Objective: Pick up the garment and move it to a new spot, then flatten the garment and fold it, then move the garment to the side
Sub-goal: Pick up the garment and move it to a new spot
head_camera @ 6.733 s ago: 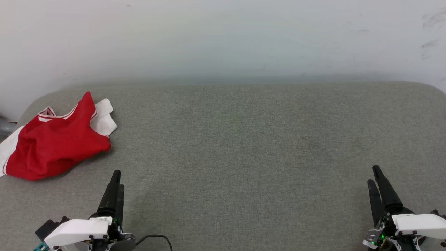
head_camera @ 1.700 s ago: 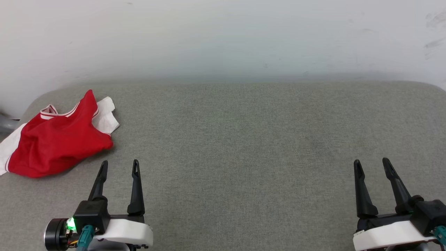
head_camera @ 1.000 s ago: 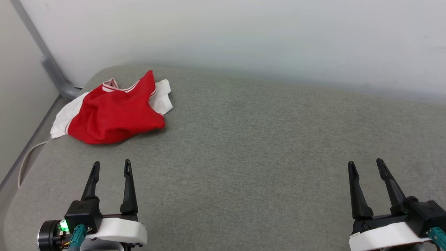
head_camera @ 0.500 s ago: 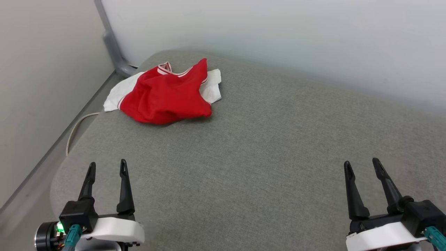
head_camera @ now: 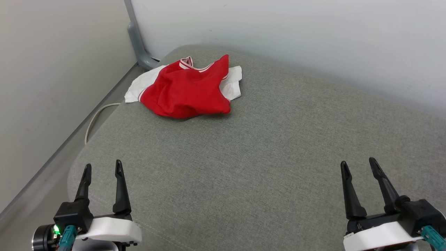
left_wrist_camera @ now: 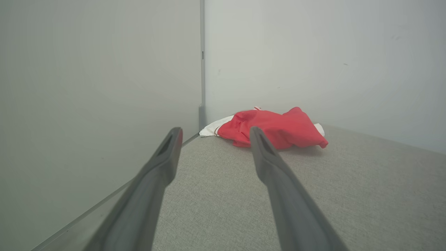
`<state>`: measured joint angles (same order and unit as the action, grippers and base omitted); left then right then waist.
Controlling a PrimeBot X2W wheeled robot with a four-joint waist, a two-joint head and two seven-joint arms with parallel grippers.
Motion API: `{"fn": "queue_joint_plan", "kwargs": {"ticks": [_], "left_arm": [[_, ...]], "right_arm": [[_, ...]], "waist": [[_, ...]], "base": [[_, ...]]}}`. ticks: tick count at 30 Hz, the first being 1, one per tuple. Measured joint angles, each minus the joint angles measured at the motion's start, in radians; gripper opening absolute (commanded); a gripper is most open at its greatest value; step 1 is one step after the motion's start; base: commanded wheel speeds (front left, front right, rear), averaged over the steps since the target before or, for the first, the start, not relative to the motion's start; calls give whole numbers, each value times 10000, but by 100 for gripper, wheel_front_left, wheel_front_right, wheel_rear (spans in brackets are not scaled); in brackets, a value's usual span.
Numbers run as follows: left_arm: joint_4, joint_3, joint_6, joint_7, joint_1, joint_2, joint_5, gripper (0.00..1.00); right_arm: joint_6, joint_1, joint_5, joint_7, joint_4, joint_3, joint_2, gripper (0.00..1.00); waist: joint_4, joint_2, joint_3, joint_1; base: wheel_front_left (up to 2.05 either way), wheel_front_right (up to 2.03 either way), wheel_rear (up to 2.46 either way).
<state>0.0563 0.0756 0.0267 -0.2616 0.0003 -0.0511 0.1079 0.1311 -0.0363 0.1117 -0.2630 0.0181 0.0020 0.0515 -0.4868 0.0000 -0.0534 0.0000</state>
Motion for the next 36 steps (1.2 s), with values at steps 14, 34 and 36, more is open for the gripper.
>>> {"fn": "queue_joint_plan", "kwargs": {"ticks": [14, 34, 36], "left_arm": [[169, 815, -784, 0, -1466, -6, 165, 100], [2842, 610, -1557, -13, -7118, -3030, 2439, 100], [3536, -52, -1557, 261, -7579, -3582, 2871, 100]], "right_arm": [[0, 381, -453, -2, -201, 215, -2, 100], [0, 1963, -1473, -2, -1396, 284, 280, 100], [0, 2067, -1482, -2, -1517, 255, 326, 100]], "waist": [[556, 0, -541, 0], [2240, 0, -3396, 2], [2414, -1, -3639, 2]], "base": [[0, 0, 0], [0, 0, 0], [0, 0, 0]]}}
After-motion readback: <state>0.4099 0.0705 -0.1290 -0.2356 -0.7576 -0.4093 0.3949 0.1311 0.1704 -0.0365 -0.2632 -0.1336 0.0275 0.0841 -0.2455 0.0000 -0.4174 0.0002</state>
